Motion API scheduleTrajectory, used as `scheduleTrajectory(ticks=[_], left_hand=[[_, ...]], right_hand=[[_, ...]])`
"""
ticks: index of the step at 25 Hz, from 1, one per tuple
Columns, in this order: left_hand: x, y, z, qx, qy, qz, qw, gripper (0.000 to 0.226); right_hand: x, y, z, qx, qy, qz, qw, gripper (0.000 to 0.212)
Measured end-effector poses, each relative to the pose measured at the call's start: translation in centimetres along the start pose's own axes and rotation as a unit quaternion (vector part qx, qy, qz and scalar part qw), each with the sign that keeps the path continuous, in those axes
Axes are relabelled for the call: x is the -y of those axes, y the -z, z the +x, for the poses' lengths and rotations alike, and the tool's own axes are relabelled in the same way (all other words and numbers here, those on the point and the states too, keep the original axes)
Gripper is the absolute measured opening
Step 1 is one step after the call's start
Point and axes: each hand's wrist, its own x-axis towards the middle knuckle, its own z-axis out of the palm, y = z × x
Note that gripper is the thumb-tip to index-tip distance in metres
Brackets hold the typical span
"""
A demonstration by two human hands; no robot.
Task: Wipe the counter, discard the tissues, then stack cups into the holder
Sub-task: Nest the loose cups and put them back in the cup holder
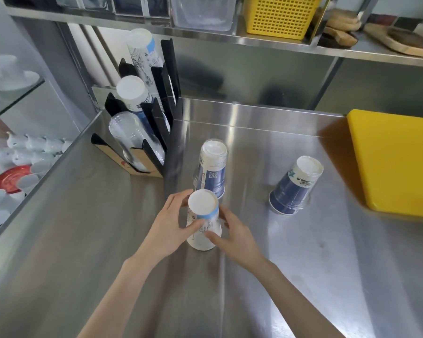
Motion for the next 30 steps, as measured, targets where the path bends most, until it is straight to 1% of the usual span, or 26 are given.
scheduleTrajectory(ticks=[2,4,7,9,12,15,17,21,24,30], left_hand=[[-0.1,0.5,0.6,-0.012,0.015,-0.044,0.999,0.049],[-0.3,1.0,1.7,-0.029,0.029,-0.078,0.996,0.038],[-0.2,1.4,4.2,-0.042,0.053,-0.079,0.995,0.036],[0.2,1.2,6.0,-0.034,0.068,-0.06,0.995,0.042],[1.3,0.6,8.6,0.01,0.082,0.004,0.997,0.058],[1.9,-0.3,10.7,0.04,0.09,0.033,0.995,0.071],[1.9,-0.8,11.8,0.041,0.081,0.044,0.995,0.072],[1.2,-0.9,12.7,0.017,0.037,0.035,0.999,0.063],[0.1,-0.3,12.5,0.008,0.025,0.01,1.0,0.061],[-4.5,1.8,11.6,-0.026,-0.056,0.003,0.998,0.055]], right_hand=[[0.5,1.0,0.1,-0.011,0.01,0.008,1.0,0.058],[1.2,2.4,0.6,-0.041,0.013,0.022,0.999,0.053],[2.2,4.3,2.6,-0.067,0.023,0.024,0.997,0.047],[2.6,5.0,4.5,-0.079,0.025,0.018,0.996,0.05],[2.7,5.3,7.8,-0.086,0.009,-0.018,0.996,0.059],[2.8,5.1,10.5,-0.084,-0.013,-0.041,0.996,0.067],[2.7,4.9,11.5,-0.087,-0.002,-0.04,0.995,0.064],[3.0,4.6,11.7,-0.092,0.018,-0.017,0.995,0.053],[3.8,5.2,11.1,-0.105,0.033,-0.009,0.994,0.052],[7.6,7.6,8.6,-0.147,0.097,0.0,0.984,0.052]])
